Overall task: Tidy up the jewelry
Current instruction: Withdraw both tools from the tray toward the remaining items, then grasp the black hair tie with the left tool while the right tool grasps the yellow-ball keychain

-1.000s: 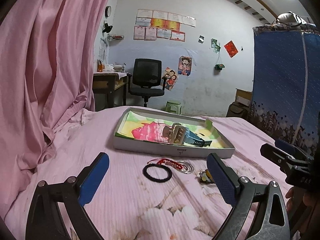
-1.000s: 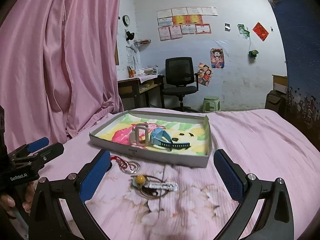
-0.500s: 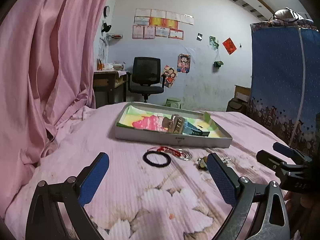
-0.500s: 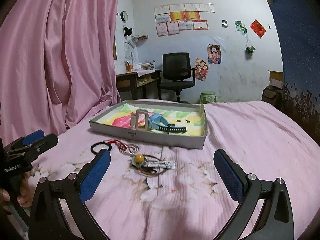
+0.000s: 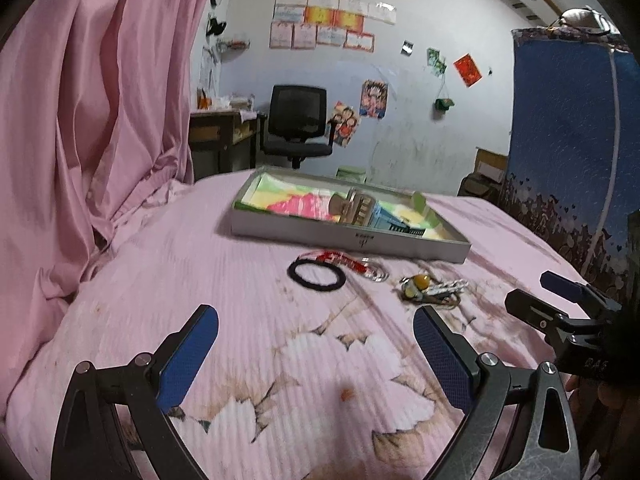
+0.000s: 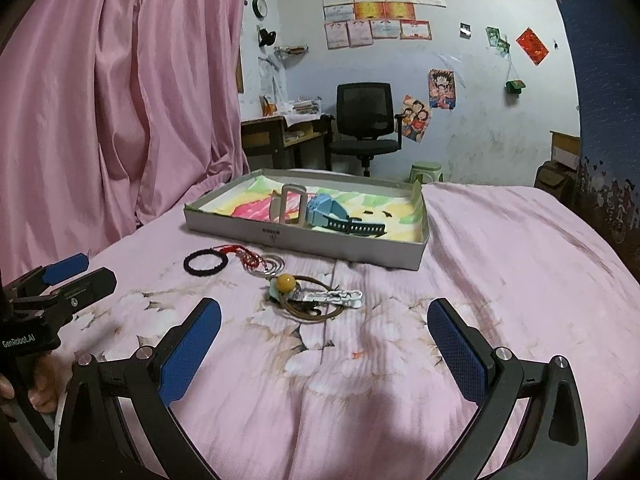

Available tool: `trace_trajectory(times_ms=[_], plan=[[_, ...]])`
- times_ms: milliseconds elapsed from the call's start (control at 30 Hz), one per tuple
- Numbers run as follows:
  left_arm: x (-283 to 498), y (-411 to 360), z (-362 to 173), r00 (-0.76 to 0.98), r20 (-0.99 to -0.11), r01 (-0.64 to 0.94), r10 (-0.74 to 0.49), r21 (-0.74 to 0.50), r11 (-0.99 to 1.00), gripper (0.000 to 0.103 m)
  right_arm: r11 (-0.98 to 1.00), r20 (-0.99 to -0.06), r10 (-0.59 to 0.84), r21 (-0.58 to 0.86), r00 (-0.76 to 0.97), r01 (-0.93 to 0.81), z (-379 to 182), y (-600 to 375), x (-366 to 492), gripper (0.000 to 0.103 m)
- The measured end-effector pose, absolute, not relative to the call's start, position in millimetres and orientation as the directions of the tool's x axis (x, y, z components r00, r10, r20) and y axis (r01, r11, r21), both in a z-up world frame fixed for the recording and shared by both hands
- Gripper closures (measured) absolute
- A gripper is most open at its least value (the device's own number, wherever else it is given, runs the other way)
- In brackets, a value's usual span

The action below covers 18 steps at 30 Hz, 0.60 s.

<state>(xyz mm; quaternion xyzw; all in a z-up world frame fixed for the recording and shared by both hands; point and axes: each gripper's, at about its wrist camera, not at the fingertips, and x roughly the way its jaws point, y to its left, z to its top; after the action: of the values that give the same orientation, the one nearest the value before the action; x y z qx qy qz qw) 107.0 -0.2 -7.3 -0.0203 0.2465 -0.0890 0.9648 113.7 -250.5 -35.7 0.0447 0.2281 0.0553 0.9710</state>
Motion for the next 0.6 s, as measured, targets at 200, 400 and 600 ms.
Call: trace_trajectory(times_ms=[200, 400, 600], plan=[[122.2, 4.4, -13.6, 0.822, -0.54, 0.142, -0.178, -0.108, 0.984, 0.005, 0.988, -0.484, 0.145, 0.116, 0.863, -0.102, -41.3, -246.8, 124.7, 0.001], [145.5, 5.3, -16.8, 0.773, -0.609, 0.145, -0.178, -0.104, 0.984, 0.005, 0.983, -0.534, 0.183, 0.122, 0.825, -0.139, -45.6, -242.8, 140.9, 0.001], [175.9, 11.1, -15.1, 0.73, -0.646, 0.169, -0.221, -0.143, 0.975, 0.007, 0.974, -0.577, 0.228, 0.143, 0.785, -0.177, -49.1, -237.8, 164.0, 0.002]])
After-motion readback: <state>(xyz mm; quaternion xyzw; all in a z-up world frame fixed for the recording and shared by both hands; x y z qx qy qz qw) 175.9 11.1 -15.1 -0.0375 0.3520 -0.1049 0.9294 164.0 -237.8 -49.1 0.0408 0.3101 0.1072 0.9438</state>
